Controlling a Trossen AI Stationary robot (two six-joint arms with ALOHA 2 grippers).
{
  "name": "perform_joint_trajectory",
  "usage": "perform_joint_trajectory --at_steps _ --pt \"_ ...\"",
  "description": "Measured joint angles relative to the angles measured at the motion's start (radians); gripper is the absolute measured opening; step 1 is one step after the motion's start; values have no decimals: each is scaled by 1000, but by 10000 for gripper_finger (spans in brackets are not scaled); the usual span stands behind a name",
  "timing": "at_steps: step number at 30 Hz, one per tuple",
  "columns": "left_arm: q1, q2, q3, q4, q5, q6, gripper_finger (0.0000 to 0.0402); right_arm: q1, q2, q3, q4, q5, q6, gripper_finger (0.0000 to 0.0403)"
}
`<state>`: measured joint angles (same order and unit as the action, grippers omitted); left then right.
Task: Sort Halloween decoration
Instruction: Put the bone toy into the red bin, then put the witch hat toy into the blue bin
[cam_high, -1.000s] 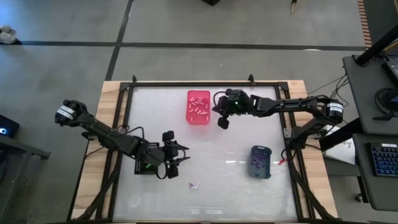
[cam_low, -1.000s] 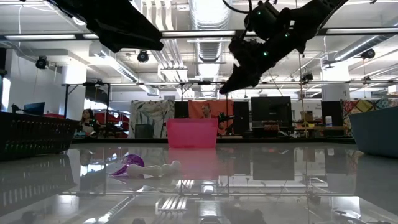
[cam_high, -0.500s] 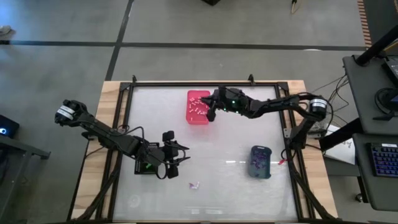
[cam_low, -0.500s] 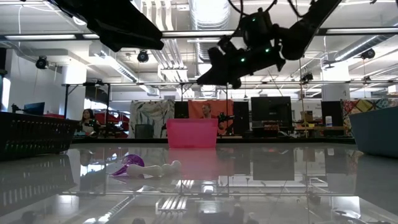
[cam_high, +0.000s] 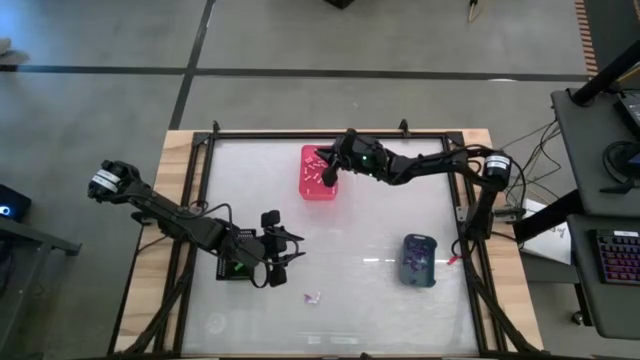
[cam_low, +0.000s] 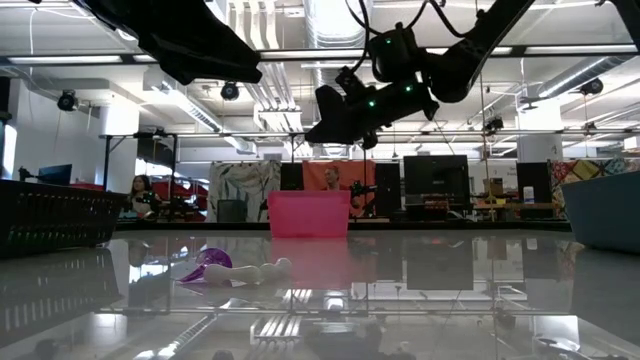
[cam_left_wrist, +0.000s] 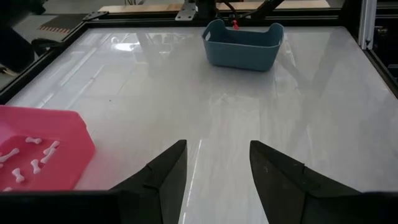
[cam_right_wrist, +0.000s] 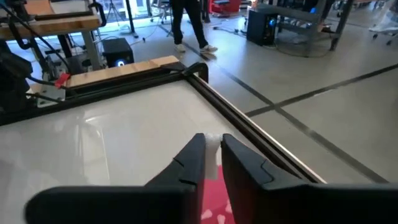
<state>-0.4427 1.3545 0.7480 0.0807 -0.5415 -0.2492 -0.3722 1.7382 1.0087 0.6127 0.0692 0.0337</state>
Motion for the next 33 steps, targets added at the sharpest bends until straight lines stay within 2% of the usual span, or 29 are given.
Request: perform_joint_trajectory --at_steps 7,13,16,22,28,33 --pt "0 0 -3 1 0 -18 158 -9 0 2 -16 -1 19 98" --pt "-2 0 -4 1 1 -40 158 -6 -22 2 -52 -19 19 124" --pt "-2 0 -4 1 7 -54 158 -2 -59 2 -105 -75 45 127" --pt "-8 7 -4 5 31 -87 158 24 -170 2 -325 -170 101 120" --pt "-36 75 -5 31 88 -120 158 116 -293 2 -587 -178 105 112" --pt "-69 165 9 80 121 -111 158 221 -368 2 -689 -174 118 111"
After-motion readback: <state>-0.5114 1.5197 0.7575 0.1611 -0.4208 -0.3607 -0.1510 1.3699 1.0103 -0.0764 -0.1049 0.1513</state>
